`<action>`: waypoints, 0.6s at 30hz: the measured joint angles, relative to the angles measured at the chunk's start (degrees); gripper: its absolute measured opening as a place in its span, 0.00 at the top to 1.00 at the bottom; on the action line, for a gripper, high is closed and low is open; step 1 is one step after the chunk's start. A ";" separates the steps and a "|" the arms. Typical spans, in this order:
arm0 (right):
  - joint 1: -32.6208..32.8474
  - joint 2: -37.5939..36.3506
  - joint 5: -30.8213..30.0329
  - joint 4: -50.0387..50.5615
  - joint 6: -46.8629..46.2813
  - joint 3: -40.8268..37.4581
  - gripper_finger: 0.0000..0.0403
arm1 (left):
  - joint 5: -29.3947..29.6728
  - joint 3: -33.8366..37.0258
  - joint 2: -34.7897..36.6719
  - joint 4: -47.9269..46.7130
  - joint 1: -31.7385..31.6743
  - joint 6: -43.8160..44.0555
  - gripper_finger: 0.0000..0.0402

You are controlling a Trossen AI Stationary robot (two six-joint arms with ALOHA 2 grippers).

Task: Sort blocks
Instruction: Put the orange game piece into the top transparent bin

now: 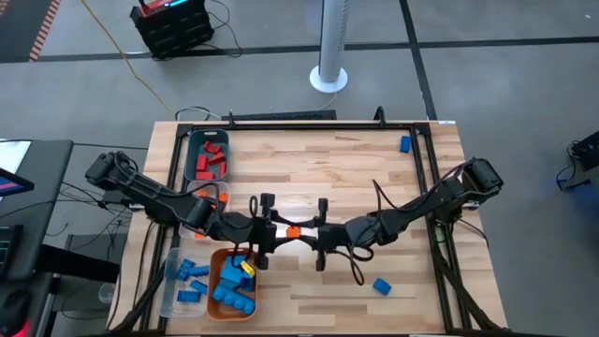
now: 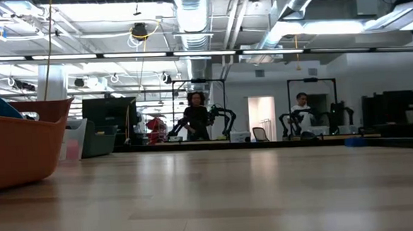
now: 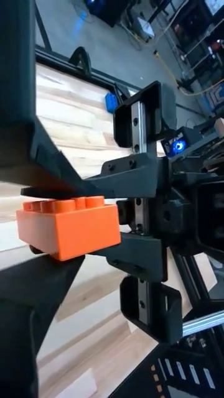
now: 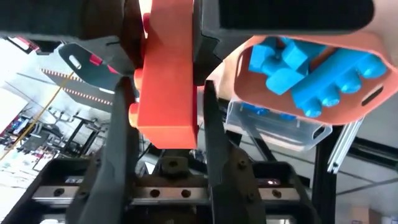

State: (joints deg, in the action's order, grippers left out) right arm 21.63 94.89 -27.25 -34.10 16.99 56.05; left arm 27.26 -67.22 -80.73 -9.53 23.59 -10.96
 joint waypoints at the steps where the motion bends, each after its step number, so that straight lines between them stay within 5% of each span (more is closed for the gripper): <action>1: 0.00 0.00 0.00 -0.19 0.00 0.00 0.77 | 0.18 0.00 0.00 0.16 -0.03 -0.01 0.63; 8: -0.02 0.02 0.08 -1.65 -1.74 -0.02 0.72 | 0.73 0.00 0.11 0.68 -0.22 0.05 0.78; 13: 0.01 -0.19 -0.32 1.84 -3.47 0.02 0.56 | 0.27 0.07 1.93 -2.87 0.29 1.28 0.78; 18: 1.09 -2.81 -7.40 11.41 -3.63 0.02 0.39 | 5.31 0.04 8.75 -17.52 2.22 9.98 0.78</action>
State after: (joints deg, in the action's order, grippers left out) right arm 22.72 92.08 -34.65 -22.69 13.37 56.07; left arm 32.57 -67.18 -71.98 -27.05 25.81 -0.99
